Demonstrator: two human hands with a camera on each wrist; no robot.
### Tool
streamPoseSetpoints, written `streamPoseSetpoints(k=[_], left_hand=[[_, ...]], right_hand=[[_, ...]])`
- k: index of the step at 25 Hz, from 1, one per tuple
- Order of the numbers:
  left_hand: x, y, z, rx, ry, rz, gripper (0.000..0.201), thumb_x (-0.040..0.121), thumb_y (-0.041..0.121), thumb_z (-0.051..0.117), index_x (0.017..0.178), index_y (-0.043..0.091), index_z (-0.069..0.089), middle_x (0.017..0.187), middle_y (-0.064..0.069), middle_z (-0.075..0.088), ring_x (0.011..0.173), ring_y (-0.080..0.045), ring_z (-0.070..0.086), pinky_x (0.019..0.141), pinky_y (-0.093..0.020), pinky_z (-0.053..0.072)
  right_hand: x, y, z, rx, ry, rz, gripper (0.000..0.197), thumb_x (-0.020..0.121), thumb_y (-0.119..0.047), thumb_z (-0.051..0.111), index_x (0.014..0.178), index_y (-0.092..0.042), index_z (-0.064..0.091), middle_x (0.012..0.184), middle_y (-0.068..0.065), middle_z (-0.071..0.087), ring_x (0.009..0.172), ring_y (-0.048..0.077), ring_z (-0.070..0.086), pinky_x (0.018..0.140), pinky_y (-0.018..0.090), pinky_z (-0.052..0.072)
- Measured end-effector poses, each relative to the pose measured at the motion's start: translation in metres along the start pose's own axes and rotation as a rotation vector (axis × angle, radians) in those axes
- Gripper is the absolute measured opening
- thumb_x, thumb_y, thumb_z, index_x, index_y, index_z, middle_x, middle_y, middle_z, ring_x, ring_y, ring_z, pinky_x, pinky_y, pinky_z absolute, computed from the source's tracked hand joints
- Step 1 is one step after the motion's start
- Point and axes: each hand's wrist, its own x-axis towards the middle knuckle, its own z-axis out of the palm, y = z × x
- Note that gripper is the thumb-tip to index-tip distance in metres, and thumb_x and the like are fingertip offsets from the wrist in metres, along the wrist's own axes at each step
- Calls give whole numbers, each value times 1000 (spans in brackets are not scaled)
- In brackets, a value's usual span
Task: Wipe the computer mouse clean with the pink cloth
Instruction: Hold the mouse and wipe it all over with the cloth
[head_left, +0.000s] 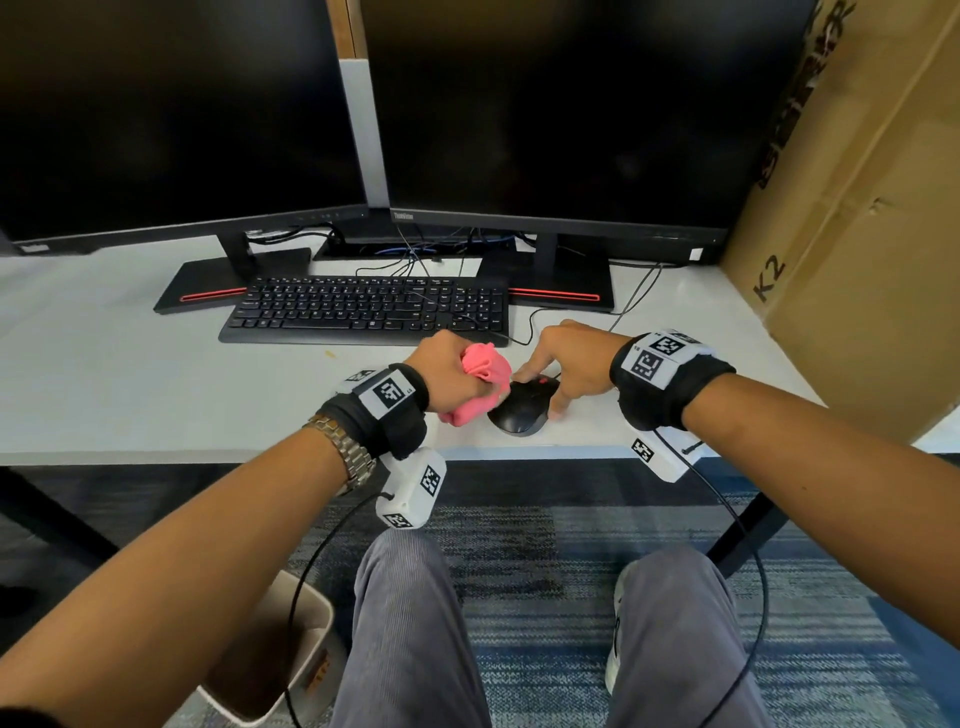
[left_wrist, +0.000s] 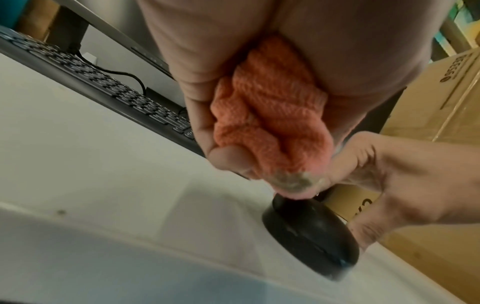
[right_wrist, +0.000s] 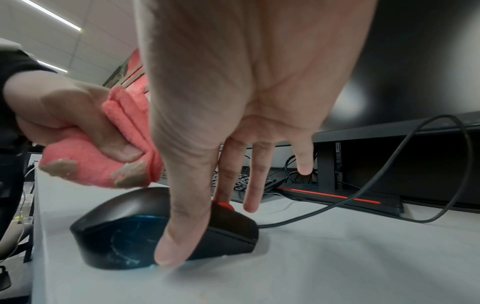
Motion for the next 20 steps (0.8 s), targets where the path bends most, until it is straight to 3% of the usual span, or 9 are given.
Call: streamPoseSetpoints(k=[3, 6, 9, 12, 13, 15, 17, 20], left_hand=[[3, -2, 7, 39, -67, 13, 28, 70, 20, 59, 76, -7, 66, 63, -16, 61, 52, -23, 51, 43, -20, 43], [0, 0, 11, 87, -44, 16, 18, 71, 21, 60, 57, 11, 56, 49, -5, 55, 42, -16, 45, 45, -19, 42], [-10, 8, 19, 144, -65, 61, 29, 74, 18, 61, 51, 18, 42, 47, 1, 46, 43, -11, 36, 46, -15, 37], [-13, 8, 16, 59, -135, 91, 19, 69, 23, 61, 58, 15, 48, 54, -4, 49, 47, -12, 39, 49, -20, 40], [-11, 7, 11, 25, -111, 96, 17, 67, 26, 61, 58, 15, 51, 55, -4, 53, 49, -14, 43, 51, -24, 42], [-6, 4, 2, -166, -7, 46, 13, 76, 17, 66, 65, 16, 59, 60, -2, 59, 52, -17, 52, 50, -30, 47], [-4, 4, -6, -353, 114, -18, 11, 83, 5, 68, 79, 13, 63, 70, -3, 62, 59, -18, 59, 46, -27, 50], [-2, 4, -11, -568, 151, -29, 13, 85, -2, 67, 96, 4, 62, 80, -7, 62, 68, -18, 60, 46, -21, 48]], right_hand=[[-1, 1, 0, 6, 5, -2, 59, 75, -23, 85, 130, -30, 67, 128, 4, 66, 120, 27, 53, 101, 46, 47], [-1, 0, 0, 13, 8, -17, 61, 73, -22, 86, 130, -31, 67, 125, 3, 69, 116, 25, 56, 99, 44, 49], [-3, 0, -1, 20, 11, -28, 61, 71, -22, 88, 128, -32, 69, 123, 0, 71, 114, 24, 59, 99, 44, 50], [-7, -3, -2, 34, 8, -37, 60, 71, -21, 87, 127, -33, 69, 122, 0, 71, 115, 23, 60, 99, 44, 49], [-7, -3, -3, 34, 5, -34, 60, 72, -21, 87, 128, -32, 69, 122, 0, 70, 116, 23, 58, 100, 43, 49], [-9, -2, -3, 44, 4, -33, 61, 74, -19, 86, 131, -29, 67, 127, 2, 69, 120, 24, 57, 102, 42, 47], [-12, -1, -3, 67, -2, -45, 64, 75, -17, 84, 135, -26, 63, 133, 3, 65, 126, 25, 55, 107, 41, 44], [-16, 1, -3, 84, -19, -56, 70, 77, -18, 83, 142, -25, 56, 142, 2, 58, 133, 25, 49, 109, 36, 38]])
